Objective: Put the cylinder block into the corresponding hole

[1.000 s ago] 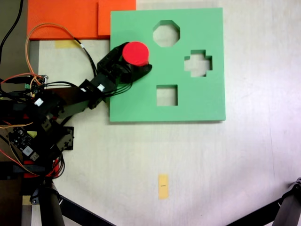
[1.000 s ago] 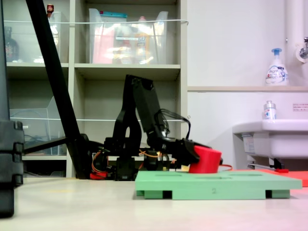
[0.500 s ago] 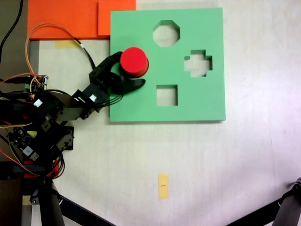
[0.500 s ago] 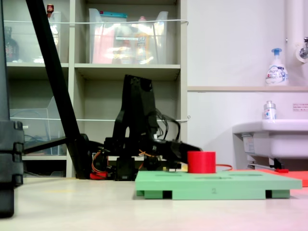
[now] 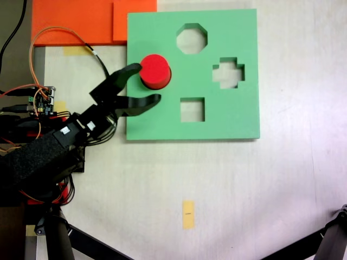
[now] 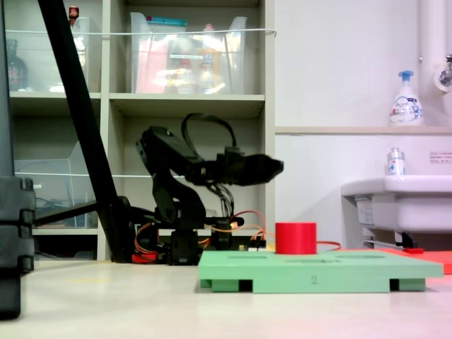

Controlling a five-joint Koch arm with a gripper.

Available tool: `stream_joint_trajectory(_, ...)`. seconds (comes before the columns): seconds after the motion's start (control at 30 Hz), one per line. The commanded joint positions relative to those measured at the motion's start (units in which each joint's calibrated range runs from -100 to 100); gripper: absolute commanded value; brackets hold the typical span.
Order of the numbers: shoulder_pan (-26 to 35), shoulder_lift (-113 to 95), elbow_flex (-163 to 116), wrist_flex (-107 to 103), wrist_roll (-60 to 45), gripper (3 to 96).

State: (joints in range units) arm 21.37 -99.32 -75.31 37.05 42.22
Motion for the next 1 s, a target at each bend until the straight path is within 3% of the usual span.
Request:
stream_joint_trajectory(0.03,-6.3,-0.7,5.7,-0.9,-12.0,45.6)
stream_joint_trajectory(0.3,-16.8,-0.7,-1.8,-21.1,-36.6,45.8)
stream_joint_trajectory(0.53,-18.6,-0.7,-24.7,-23.6,-41.3,46.9)
stream_joint_trajectory(1.0,-19.6,-0.7,-24.7,-35.4,-41.6,49.7)
